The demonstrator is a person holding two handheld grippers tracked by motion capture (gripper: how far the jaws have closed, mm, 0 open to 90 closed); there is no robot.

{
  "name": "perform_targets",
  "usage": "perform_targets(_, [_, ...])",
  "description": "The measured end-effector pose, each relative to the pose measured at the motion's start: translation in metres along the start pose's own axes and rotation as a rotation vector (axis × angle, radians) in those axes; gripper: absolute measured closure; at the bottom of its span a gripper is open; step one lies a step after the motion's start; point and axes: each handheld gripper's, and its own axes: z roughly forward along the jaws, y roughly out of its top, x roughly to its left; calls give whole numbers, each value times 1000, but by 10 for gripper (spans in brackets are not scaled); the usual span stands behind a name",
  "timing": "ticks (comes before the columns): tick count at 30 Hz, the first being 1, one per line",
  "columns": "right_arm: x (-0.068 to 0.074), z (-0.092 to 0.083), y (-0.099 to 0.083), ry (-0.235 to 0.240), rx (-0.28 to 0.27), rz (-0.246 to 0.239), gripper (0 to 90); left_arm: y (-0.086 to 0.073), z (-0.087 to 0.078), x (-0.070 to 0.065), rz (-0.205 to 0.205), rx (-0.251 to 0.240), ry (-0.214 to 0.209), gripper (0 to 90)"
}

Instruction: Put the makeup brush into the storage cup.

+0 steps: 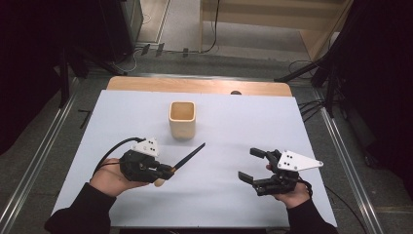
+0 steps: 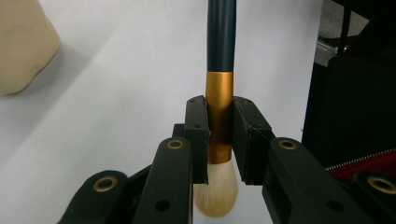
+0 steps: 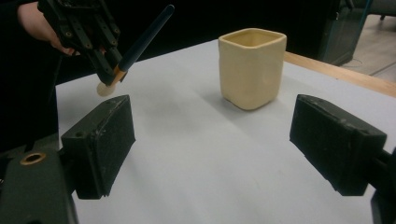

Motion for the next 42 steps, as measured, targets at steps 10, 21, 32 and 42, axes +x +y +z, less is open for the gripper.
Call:
perform_targets(10, [5,20,7,85,33,-11,146,3,1,-5,56,33,-4,781])
perform_targets(21, [7,38,29,158,114,-50,152,24,7,-8,150,158,1,781])
perform_targets(32, [9,55,33,213,205,-67,187,43,12,-7,226,273,-5,781])
perform_targets(42, [14,77,46,255,286,-135,245,56,16,-5,315,366,11,781])
